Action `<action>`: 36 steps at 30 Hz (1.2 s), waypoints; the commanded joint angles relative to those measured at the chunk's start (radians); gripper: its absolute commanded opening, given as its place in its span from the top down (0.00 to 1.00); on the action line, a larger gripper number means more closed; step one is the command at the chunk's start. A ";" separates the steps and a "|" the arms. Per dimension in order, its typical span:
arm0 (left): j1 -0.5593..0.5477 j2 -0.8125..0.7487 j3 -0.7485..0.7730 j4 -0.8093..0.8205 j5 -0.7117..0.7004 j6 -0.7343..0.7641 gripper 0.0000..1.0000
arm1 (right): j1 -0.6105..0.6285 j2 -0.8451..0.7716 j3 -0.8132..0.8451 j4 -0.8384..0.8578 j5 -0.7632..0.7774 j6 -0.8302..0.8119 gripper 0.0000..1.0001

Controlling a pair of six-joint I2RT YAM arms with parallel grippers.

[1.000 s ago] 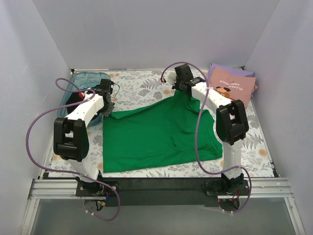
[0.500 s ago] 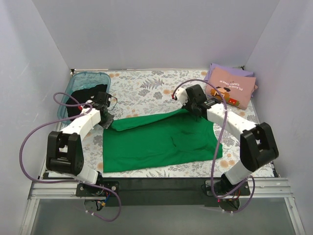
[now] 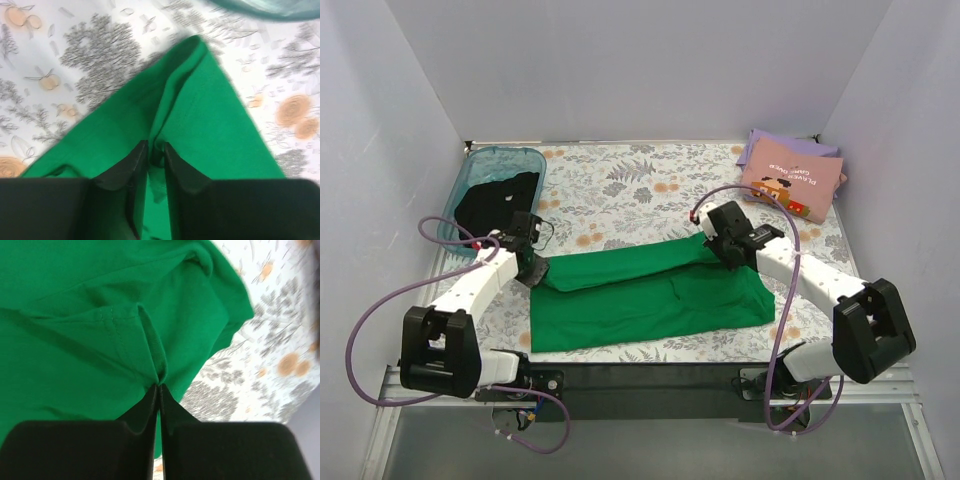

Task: Fold and stack the t-shirts
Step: Fold the tshirt

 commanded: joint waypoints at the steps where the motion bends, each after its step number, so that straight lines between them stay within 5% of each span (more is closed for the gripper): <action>1: 0.005 -0.027 -0.043 -0.077 -0.009 -0.042 0.73 | 0.010 -0.011 -0.038 -0.099 0.011 0.180 0.88; 2: 0.005 -0.027 -0.059 -0.112 -0.018 -0.065 0.70 | 0.013 -0.005 -0.055 -0.112 0.016 0.208 0.78; 6: 0.007 -0.066 -0.048 -0.241 -0.063 -0.138 0.49 | 0.020 -0.017 -0.067 -0.164 0.001 0.314 0.70; 9: 0.005 -0.145 0.016 -0.294 -0.047 -0.130 0.46 | 0.022 -0.081 -0.070 -0.172 -0.002 0.394 0.53; 13: 0.005 -0.247 0.065 -0.300 -0.050 -0.117 0.41 | 0.022 -0.189 -0.044 -0.117 -0.002 0.454 0.01; 22: -0.022 -0.108 0.116 -0.148 0.080 0.002 0.40 | -0.042 -0.164 0.005 0.009 0.035 0.642 0.02; 36: -0.049 -0.067 -0.069 -0.070 0.080 0.012 0.48 | -0.343 -0.089 -0.199 0.229 -0.312 0.739 0.16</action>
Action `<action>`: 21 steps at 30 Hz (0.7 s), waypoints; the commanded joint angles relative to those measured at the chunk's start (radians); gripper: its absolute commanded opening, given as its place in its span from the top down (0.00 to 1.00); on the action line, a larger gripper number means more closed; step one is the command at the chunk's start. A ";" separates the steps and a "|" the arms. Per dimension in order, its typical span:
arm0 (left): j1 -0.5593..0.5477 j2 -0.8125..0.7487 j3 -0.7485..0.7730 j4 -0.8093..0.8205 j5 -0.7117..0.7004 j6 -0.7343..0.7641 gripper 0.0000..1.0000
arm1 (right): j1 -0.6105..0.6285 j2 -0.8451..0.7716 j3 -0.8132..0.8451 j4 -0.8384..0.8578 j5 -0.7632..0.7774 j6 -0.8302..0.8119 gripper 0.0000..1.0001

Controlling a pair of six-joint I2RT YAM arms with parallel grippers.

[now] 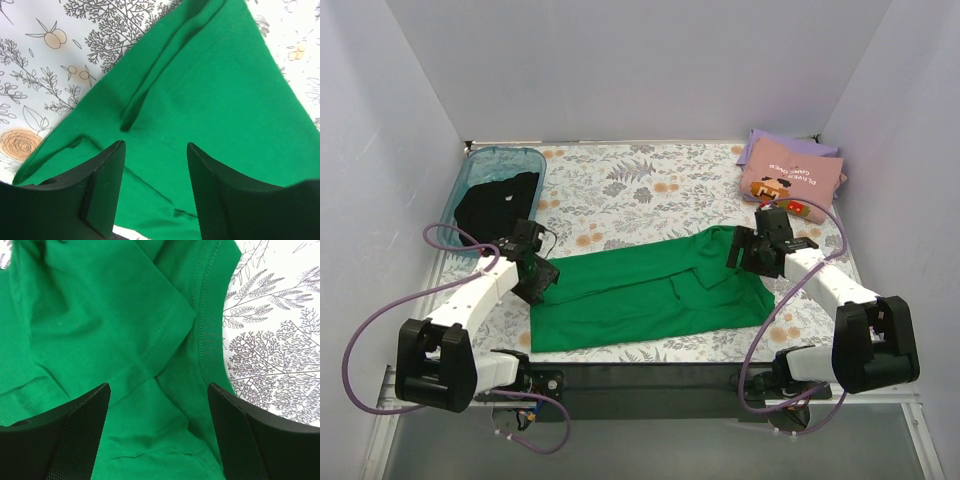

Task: Fold and stack the t-shirts
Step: Fold the tshirt

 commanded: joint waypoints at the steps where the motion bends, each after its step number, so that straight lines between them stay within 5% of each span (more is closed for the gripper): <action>1: -0.004 0.014 -0.039 0.030 -0.006 -0.004 0.50 | -0.035 -0.013 -0.025 0.116 -0.111 0.026 0.17; 11: -0.004 0.086 -0.071 0.036 -0.026 -0.016 0.61 | -0.094 0.038 -0.050 0.150 -0.155 -0.006 0.31; 15: -0.003 0.098 -0.079 0.052 -0.023 -0.016 0.73 | -0.103 0.078 -0.045 0.173 -0.152 -0.012 0.32; 19: -0.004 0.104 -0.081 0.077 -0.018 -0.008 1.00 | -0.104 0.134 -0.025 0.202 -0.170 -0.011 0.39; 21: -0.004 0.112 -0.081 0.097 -0.006 0.013 1.00 | -0.106 0.150 -0.027 0.237 -0.167 0.000 0.42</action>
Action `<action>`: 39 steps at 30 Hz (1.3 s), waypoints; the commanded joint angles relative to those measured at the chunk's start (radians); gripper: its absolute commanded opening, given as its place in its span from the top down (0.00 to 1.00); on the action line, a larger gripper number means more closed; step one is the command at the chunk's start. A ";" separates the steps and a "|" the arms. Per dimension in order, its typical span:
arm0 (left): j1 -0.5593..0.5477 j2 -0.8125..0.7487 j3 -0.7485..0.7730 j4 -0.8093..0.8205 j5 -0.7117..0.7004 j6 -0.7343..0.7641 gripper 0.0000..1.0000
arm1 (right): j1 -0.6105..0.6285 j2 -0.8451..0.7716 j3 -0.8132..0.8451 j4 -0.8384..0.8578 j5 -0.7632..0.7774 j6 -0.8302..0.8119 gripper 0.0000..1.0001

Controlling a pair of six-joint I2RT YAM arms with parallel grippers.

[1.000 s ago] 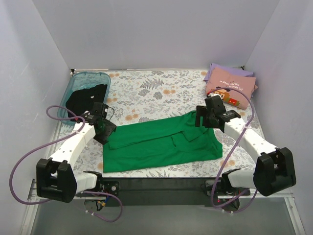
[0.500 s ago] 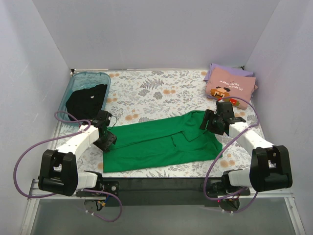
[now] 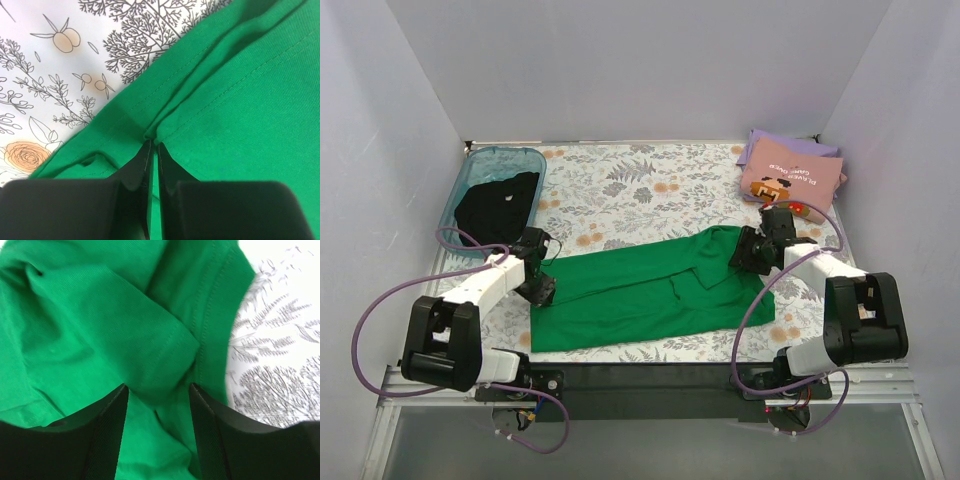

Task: Fold and stack the t-shirts
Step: Fold the tshirt

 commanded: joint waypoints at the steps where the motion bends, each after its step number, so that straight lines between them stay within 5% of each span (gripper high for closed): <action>1: -0.004 0.006 -0.010 0.045 0.004 0.021 1.00 | -0.005 0.036 0.010 0.078 -0.015 0.012 0.45; 15: -0.004 -0.164 -0.031 0.054 -0.057 -0.010 1.00 | -0.005 -0.022 -0.005 0.126 -0.037 0.016 0.67; 22: -0.004 -0.184 -0.008 0.000 -0.102 -0.048 1.00 | -0.005 -0.049 -0.011 0.127 -0.026 0.013 0.98; 28: -0.004 -0.187 0.005 -0.016 -0.112 -0.059 1.00 | -0.007 -0.010 0.006 0.126 -0.026 0.012 0.98; 34: -0.004 -0.186 0.005 -0.012 -0.108 -0.053 1.00 | -0.007 0.031 0.026 0.115 -0.032 0.012 0.72; 39: -0.004 -0.187 0.002 -0.010 -0.109 -0.054 1.00 | -0.005 0.037 0.043 0.107 -0.026 0.007 0.71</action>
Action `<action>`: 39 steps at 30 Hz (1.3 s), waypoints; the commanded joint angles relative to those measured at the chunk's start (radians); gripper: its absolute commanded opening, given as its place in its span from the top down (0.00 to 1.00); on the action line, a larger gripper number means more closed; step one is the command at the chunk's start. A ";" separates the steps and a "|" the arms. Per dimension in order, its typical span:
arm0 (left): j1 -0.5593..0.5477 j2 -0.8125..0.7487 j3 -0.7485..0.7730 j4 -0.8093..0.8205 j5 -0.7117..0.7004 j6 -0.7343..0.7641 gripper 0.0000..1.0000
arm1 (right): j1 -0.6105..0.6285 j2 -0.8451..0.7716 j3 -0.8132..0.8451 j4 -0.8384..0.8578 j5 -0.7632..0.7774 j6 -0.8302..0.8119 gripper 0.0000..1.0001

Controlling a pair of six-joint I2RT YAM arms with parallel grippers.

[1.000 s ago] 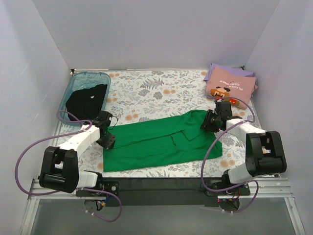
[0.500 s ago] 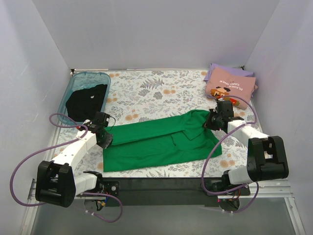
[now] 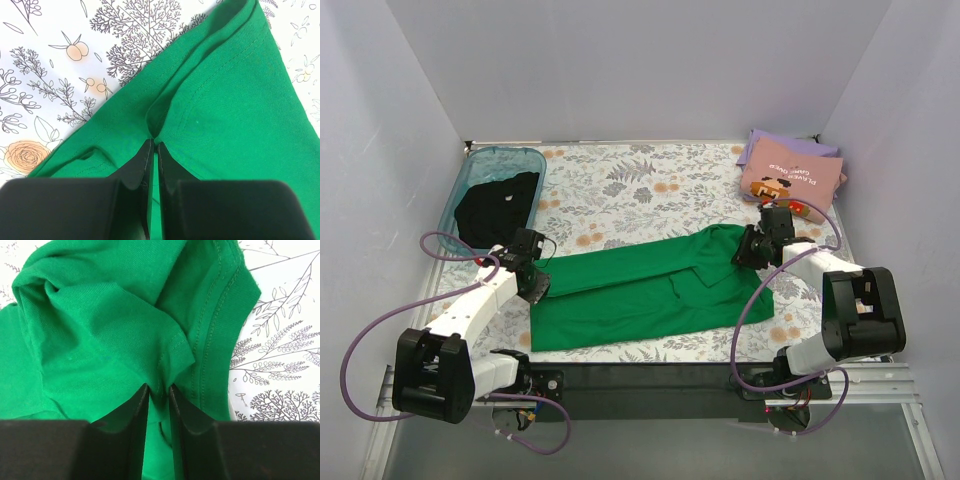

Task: Fold and stack the t-shirts
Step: Fold the tshirt

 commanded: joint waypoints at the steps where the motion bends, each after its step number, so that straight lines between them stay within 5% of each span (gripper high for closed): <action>1: -0.003 -0.024 0.024 -0.016 -0.040 -0.008 1.00 | -0.005 -0.001 0.052 0.013 0.001 -0.011 0.71; 8: -0.002 -0.029 0.023 -0.019 -0.046 -0.011 1.00 | -0.006 -0.020 0.089 0.005 0.007 -0.026 0.61; 17: -0.003 -0.023 0.020 -0.018 -0.048 -0.011 1.00 | -0.005 0.036 0.118 0.004 -0.018 -0.041 0.60; 25: -0.003 -0.023 0.024 -0.027 -0.051 -0.014 1.00 | -0.006 0.065 0.101 -0.022 -0.001 -0.052 0.69; 30: -0.003 -0.032 0.032 -0.032 -0.052 -0.018 1.00 | -0.006 0.045 0.092 -0.044 0.008 -0.055 0.99; 39: -0.003 -0.047 0.075 -0.049 -0.054 -0.023 1.00 | -0.005 -0.081 0.116 -0.178 0.062 -0.060 0.99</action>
